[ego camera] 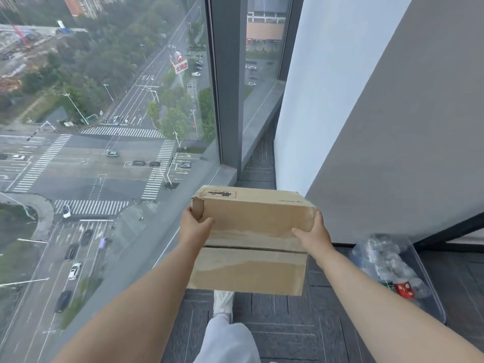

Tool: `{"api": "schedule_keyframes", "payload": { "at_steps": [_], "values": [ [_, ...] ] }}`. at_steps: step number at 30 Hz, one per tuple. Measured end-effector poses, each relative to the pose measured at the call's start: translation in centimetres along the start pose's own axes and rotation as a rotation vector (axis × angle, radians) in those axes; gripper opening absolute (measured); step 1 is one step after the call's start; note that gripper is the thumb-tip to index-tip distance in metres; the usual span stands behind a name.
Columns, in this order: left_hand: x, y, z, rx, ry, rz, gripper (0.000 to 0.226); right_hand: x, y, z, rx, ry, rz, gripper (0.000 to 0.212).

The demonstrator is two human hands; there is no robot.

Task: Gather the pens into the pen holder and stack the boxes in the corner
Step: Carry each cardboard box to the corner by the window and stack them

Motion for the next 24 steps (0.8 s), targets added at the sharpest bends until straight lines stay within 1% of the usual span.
{"api": "schedule_keyframes", "payload": {
  "at_steps": [3,7,11,13,15,17,18,20,22,24],
  "values": [
    [-1.7,6.0,-0.4,0.000,0.080,0.016,0.065,-1.5,5.5,1.0,-0.037,-0.014,-0.018,0.080],
    [-3.5,13.8,0.1,0.050,0.129,0.045,0.064,-4.5,11.9,2.4,-0.096,-0.026,-0.013,0.076],
    [-4.8,19.7,1.2,0.106,0.143,0.082,0.067,-7.2,16.8,2.4,-0.142,-0.017,-0.005,0.063],
    [-5.5,21.6,2.2,0.117,0.131,0.089,0.064,-8.4,18.9,1.6,-0.165,-0.020,-0.010,0.058],
    [-6.5,23.1,3.8,0.133,0.120,0.098,0.065,-9.6,20.7,0.4,-0.182,-0.028,-0.014,0.057],
    [-7.4,24.7,6.2,0.148,0.101,0.097,0.067,-10.9,22.7,-0.9,-0.183,-0.037,-0.017,0.059],
    [-7.9,25.5,7.5,0.142,0.096,0.095,0.064,-11.6,23.7,-1.8,-0.183,-0.041,-0.019,0.061],
    [-8.5,26.9,10.3,0.112,0.074,0.071,0.049,-13.2,25.8,-3.7,-0.156,-0.052,-0.017,0.063],
    [-9.0,28.3,13.6,0.117,0.038,0.021,0.049,-15.1,27.8,-6.0,-0.127,-0.049,-0.014,0.065],
    [-9.9,29.6,17.2,0.119,0.022,0.010,0.046,-17.1,29.6,-8.5,-0.113,-0.049,-0.018,0.074]
  ]
}}
Point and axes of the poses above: each hand's wrist, its own y-axis towards the middle knuckle, its own x-axis out of the back of the hand, z = x × y, the point moved 9 cm from there along y, towards the middle knuckle, and after that the axes turned 12 degrees about -y, right-handed, at the moved point
